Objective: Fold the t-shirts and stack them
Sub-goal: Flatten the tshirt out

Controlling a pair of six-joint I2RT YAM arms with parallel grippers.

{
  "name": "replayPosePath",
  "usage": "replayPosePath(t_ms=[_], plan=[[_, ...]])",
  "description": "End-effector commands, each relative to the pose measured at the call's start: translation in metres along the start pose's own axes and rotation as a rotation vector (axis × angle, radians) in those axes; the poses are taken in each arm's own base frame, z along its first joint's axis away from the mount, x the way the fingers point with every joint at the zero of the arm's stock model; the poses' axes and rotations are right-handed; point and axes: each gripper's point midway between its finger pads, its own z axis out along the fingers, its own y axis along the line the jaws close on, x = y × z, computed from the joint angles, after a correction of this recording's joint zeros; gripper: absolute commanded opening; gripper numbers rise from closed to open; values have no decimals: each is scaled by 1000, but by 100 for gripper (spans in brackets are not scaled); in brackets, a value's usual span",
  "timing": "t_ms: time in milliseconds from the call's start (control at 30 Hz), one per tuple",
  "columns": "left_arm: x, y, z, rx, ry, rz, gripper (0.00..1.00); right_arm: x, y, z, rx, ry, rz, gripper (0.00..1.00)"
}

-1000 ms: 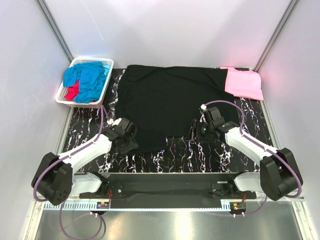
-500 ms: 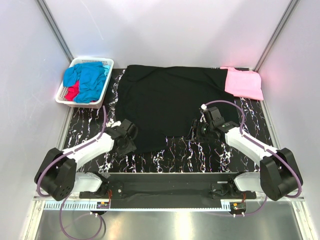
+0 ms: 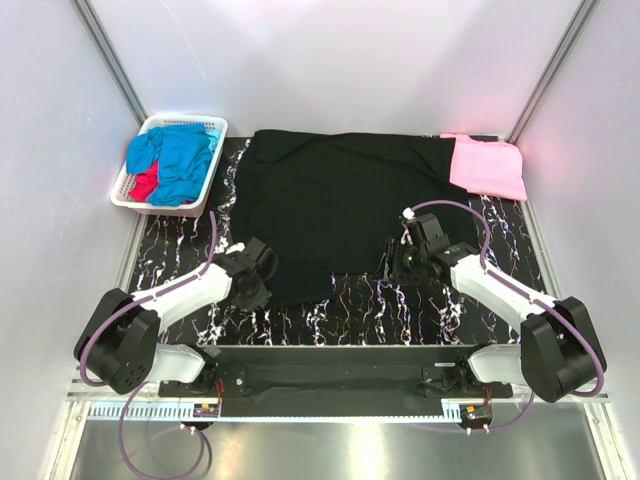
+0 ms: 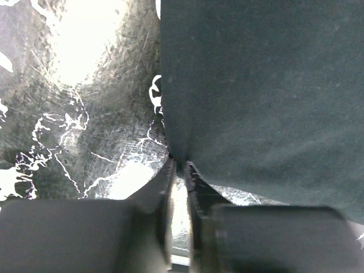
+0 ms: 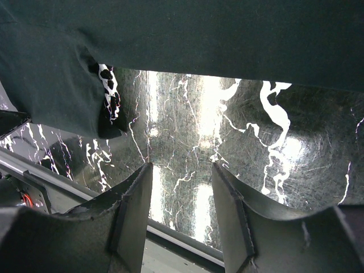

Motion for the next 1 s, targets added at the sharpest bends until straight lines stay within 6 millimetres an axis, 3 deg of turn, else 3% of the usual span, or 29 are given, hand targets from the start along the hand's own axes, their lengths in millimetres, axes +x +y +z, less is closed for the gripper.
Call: replayPosePath(t_ms=[0, 33, 167, 433, 567, 700, 733, 800, 867, 967], plan=[[-11, -20, -10, 65, -32, 1, 6, -18, 14, -9, -23, -65, -23, 53], [-12, -21, -11, 71, -33, 2, 0, -18, 13, -9, -20, -63, -20, 53], [-20, -25, -25, 89, -58, 5, 0, -17, 11, -7, -16, -59, -21, 52], [-69, -56, -87, 207, -219, 13, 0, -16, 10, -5, -9, -51, -22, 52], [-87, -74, -92, 204, -254, 45, 0, -18, 11, -5, -11, -57, -23, 52], [-103, -97, -69, 165, -269, 98, 0, -19, 12, -6, -12, -60, -25, 52], [-107, -108, -54, 159, -252, 102, 0, -19, 12, -6, -10, -59, -27, 52], [-111, -125, -44, 175, -233, 124, 1, -19, 12, -6, -12, -59, -31, 52], [-106, -137, -13, 149, -179, 150, 5, -20, 13, -7, -14, -64, -31, 52], [-107, -153, 8, 145, -152, 172, 8, -20, 14, -7, -18, -63, -37, 52]])
